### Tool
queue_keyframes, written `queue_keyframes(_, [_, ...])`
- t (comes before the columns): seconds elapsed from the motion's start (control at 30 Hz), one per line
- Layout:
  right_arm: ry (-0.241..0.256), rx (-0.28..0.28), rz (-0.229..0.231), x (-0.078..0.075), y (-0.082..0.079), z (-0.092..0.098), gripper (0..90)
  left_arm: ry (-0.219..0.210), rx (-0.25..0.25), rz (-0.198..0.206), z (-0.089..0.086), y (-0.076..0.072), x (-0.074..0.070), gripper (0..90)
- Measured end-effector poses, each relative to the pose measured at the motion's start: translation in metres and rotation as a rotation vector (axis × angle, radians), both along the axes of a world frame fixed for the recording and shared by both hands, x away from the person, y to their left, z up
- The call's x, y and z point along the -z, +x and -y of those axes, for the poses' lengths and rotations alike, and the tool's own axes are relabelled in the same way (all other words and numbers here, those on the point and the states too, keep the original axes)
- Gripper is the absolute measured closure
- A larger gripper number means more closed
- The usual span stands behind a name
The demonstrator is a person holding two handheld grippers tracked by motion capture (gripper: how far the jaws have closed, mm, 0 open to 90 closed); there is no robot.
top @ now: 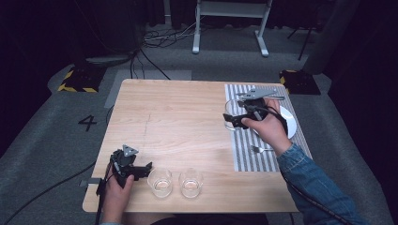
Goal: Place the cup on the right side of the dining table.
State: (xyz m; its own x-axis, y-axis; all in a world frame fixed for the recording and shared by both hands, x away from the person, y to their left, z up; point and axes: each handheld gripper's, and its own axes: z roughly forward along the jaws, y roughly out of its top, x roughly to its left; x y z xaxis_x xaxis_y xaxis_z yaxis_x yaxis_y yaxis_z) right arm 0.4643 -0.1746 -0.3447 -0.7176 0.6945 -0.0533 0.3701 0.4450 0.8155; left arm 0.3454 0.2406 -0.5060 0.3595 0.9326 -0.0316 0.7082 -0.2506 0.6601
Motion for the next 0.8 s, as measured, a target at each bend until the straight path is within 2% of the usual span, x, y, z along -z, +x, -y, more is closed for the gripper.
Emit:
queue_keyframes(0.17, [-0.028, 0.058, -0.001, -0.006, 0.022, 0.000, 18.7, 0.000, -0.001, 0.000, 0.000, 0.000, 0.000, 0.0])
queue_keyframes(0.33, [-0.029, 0.103, -0.024, -0.009, 0.046, 0.000, 18.7, 0.000, 0.000, 0.000, 0.000, 0.000, 0.000, 0.0])
queue_keyframes(0.5, [-0.017, 0.163, -0.045, -0.005, 0.069, 0.003, 18.7, 0.000, -0.001, 0.000, 0.000, 0.000, 0.000, 0.0])
queue_keyframes(0.8, [-0.046, 0.260, -0.069, 0.002, 0.104, 0.003, 18.6, 0.000, -0.001, 0.000, 0.000, 0.000, 0.000, 0.0])
